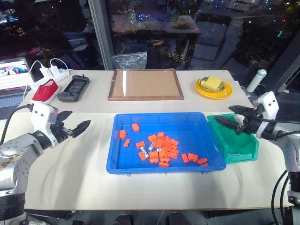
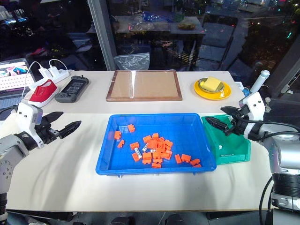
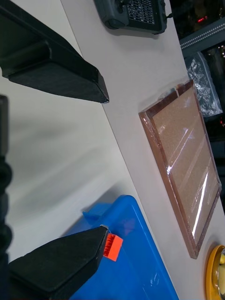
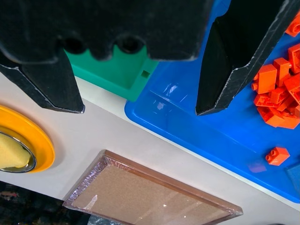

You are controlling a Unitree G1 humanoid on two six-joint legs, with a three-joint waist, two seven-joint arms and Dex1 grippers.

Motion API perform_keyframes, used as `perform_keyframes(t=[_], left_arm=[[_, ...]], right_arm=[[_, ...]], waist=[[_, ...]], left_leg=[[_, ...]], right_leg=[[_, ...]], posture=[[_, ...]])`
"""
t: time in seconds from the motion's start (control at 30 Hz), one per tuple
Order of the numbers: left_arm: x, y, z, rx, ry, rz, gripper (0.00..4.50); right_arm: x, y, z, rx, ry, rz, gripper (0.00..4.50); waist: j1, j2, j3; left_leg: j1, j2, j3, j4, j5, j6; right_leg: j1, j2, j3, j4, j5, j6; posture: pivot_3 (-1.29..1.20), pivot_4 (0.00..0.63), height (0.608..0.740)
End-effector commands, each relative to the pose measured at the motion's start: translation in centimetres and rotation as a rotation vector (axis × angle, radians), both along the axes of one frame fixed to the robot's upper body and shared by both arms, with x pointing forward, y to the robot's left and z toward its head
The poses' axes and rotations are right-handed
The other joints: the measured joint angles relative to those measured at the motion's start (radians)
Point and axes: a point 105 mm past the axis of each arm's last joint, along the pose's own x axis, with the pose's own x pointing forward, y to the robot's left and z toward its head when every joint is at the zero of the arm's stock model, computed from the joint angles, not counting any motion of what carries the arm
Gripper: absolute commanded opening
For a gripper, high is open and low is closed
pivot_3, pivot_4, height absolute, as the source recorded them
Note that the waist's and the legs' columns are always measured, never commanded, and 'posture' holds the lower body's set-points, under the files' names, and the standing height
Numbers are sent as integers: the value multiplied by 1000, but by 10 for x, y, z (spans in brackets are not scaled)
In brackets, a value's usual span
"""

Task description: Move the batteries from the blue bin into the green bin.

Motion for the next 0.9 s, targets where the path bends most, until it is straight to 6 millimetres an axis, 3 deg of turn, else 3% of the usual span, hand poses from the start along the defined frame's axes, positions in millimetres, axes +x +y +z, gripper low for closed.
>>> perform_keyframes(t=[0.03,0.1,0.23,0.4,0.5,0.67,0.9], left_arm=[[-1,-9,15,-6,-19,-62,4500],[-8,-25,17,-30,16,-167,4500],[-39,-57,16,-45,149,-410,4500],[-55,-66,15,15,258,-495,4500],[-64,-70,15,59,302,-531,4500],[-67,-73,15,72,300,-524,4500],[-74,-78,17,87,279,-553,4500]], right_arm=[[-8,15,9,-64,-1,70,4415],[-16,39,7,-121,86,178,4415],[-34,91,28,-170,175,447,4415],[-41,137,9,-327,229,600,4415],[-32,169,-11,-337,234,652,4415],[-17,179,-20,-325,252,623,4415],[-3,185,-52,-312,313,590,4415]], waist=[[0,0,0],[0,1,0],[-18,5,4],[-22,5,4],[-18,4,5],[-12,4,5],[-11,4,5]], left_leg=[[0,0,0,0,0,0],[0,0,0,0,0,0],[-1,0,1,0,0,0],[0,2,-1,-1,0,0],[-3,1,-1,0,0,0],[-6,1,-1,0,0,0],[-5,1,0,1,0,0]], right_leg=[[0,0,0,0,0,0],[0,0,0,0,0,0],[-2,0,1,1,0,0],[-2,2,-1,1,-1,0],[-5,1,-1,1,0,0],[-11,0,-1,6,0,-1],[-13,1,-1,9,0,-1]], posture=[[0,150,740],[0,150,740],[0,150,740],[0,150,740],[0,150,740],[0,150,740],[0,150,740]])
